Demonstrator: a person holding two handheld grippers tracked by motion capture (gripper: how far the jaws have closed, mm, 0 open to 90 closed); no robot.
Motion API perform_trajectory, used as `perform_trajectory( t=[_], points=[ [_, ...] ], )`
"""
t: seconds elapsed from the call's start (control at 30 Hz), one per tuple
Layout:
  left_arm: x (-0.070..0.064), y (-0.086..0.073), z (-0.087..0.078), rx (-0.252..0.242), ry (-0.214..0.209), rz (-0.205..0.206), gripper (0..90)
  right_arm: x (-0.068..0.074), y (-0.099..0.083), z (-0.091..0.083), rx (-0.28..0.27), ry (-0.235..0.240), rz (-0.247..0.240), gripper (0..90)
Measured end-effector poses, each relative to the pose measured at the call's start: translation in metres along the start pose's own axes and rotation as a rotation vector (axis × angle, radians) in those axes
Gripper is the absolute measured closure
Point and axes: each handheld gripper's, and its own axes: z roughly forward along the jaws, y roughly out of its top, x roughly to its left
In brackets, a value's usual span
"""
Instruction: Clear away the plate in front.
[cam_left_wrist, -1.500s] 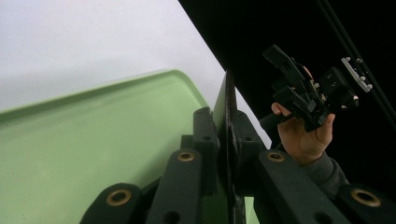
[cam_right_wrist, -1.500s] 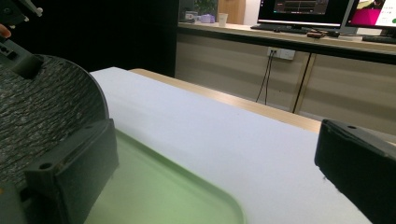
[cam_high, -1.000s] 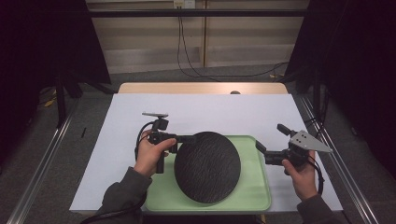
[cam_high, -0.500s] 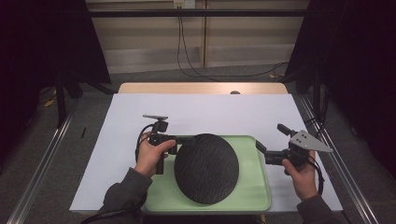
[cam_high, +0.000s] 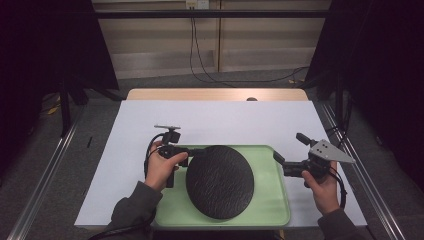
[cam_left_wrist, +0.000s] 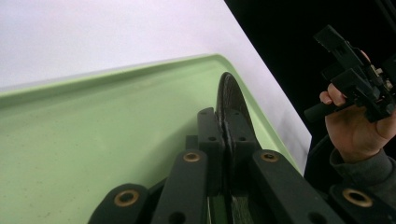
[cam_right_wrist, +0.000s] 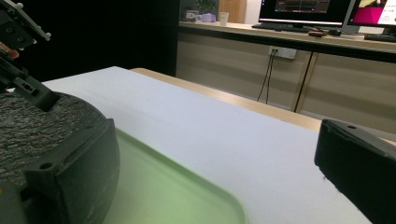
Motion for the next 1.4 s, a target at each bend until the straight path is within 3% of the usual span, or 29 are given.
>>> perform_trajectory(
  t=[0.13,0.37,0.43,0.6,1.4],
  points=[
    [-0.002,0.000,0.001,-0.008,0.021,0.042,87.3,-0.001,0.000,0.000,0.001,0.001,-0.002,0.0],
    [-0.004,-0.003,0.002,-0.038,0.036,0.051,87.0,0.001,0.000,0.000,0.006,0.004,0.000,0.0],
    [-0.004,-0.004,0.003,-0.042,0.055,0.077,86.5,0.001,0.000,-0.001,0.007,-0.002,-0.002,0.0],
    [-0.003,-0.007,0.005,-0.055,0.084,0.097,84.4,0.000,0.000,-0.001,0.004,-0.001,0.001,0.0],
    [0.007,-0.016,0.010,-0.067,0.175,0.160,78.8,0.001,0.000,-0.001,0.009,-0.002,0.000,0.0]
  ],
)
